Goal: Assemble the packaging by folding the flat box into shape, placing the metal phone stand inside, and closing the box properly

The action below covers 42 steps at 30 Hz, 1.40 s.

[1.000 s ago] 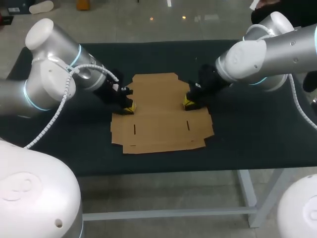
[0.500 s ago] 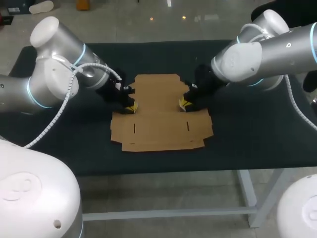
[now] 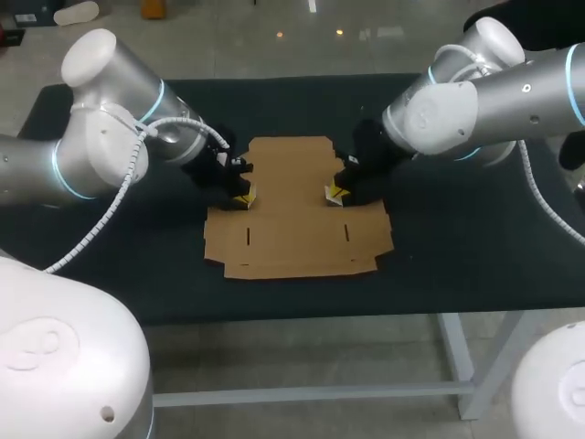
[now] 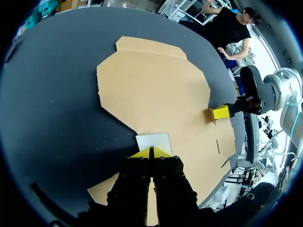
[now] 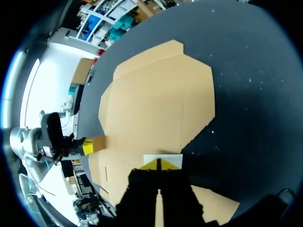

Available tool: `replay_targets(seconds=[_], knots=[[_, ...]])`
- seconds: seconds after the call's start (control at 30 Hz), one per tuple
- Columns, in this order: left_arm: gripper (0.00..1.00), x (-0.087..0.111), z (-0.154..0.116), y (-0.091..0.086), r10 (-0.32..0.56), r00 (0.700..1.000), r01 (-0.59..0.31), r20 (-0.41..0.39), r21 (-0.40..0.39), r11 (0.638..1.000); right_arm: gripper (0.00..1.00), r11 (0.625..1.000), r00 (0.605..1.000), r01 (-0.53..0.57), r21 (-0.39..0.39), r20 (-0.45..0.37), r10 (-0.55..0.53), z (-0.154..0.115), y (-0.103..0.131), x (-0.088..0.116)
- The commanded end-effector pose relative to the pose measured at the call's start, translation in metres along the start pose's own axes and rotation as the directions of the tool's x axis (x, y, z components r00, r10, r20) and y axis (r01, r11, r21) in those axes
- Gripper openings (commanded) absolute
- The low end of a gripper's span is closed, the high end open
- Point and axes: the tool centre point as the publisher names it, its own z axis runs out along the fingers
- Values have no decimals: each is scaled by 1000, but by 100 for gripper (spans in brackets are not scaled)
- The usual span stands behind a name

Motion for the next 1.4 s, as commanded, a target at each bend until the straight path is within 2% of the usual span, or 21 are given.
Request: replay_targets(seconds=[0.03,0.73,1.4], knots=[[0,6,1,0,8,1000,-8,7,0,1000,0,1000,1000,0,11,2,0,4,2,2],[0,11,23,-1,45,999,-44,5,-38,998,0,1000,999,-1,31,43,0,13,2,2],[0,11,37,-2,32,997,-29,72,-53,998,0,1000,990,-13,17,143,11,22,-2,-9]])
